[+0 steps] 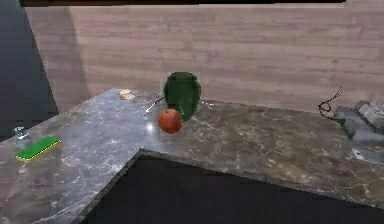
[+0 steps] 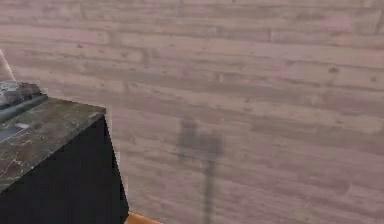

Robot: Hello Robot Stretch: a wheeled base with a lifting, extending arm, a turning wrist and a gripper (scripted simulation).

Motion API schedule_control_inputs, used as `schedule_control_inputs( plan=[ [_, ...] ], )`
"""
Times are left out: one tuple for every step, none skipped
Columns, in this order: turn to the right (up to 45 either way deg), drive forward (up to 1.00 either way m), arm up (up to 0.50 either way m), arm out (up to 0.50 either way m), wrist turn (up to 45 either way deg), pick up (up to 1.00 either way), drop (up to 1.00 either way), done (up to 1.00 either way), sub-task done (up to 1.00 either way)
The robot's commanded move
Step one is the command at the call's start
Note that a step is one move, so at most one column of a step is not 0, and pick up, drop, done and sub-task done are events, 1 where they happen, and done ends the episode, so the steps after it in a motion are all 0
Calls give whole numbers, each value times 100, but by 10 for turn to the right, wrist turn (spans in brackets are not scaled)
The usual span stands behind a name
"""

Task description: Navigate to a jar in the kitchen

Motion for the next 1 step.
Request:
schedule_control_inputs(
  plan=[
    [0, 0, 0, 0, 0, 0, 0, 100, 0]
  ],
)
